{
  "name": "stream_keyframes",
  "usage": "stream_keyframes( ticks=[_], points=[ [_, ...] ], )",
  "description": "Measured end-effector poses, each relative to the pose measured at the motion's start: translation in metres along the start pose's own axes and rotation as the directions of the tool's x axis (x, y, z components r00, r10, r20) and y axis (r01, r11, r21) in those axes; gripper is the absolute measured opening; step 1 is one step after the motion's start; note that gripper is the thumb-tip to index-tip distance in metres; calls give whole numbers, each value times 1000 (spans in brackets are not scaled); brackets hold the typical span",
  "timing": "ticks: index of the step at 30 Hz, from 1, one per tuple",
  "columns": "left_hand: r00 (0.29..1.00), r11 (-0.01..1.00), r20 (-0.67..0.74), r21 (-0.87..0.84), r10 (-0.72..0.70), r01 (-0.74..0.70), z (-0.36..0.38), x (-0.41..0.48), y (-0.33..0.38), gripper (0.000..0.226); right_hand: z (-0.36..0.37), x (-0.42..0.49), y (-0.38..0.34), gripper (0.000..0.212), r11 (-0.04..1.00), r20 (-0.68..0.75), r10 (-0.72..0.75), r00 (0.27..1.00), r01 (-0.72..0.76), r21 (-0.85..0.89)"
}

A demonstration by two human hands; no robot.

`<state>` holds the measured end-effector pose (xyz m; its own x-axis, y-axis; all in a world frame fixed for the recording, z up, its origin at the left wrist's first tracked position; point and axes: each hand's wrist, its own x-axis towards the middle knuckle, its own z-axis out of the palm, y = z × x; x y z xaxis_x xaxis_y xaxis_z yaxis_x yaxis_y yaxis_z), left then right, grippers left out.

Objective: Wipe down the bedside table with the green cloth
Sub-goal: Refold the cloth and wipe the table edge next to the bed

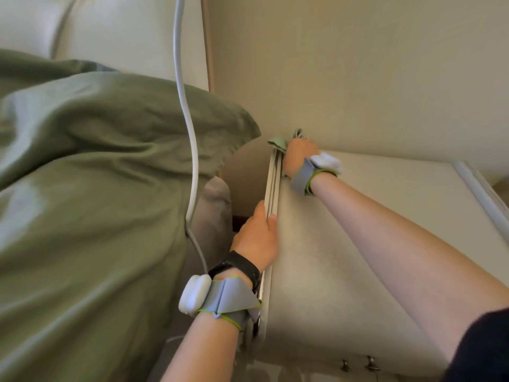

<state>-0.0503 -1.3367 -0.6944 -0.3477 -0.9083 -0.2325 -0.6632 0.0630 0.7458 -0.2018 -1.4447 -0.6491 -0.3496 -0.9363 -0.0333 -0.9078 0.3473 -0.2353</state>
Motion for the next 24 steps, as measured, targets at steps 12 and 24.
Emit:
stream_keyframes(
  ticks=[12,24],
  points=[
    [1000,1000,-3,13,9,-9,-1,1,2,48,20,-21,4,30,990,-168,-68,983,46,-135],
    [1000,999,21,-40,13,-12,-8,-1,0,48,29,-75,5,30,992,-191,-118,975,106,-71]
  ],
)
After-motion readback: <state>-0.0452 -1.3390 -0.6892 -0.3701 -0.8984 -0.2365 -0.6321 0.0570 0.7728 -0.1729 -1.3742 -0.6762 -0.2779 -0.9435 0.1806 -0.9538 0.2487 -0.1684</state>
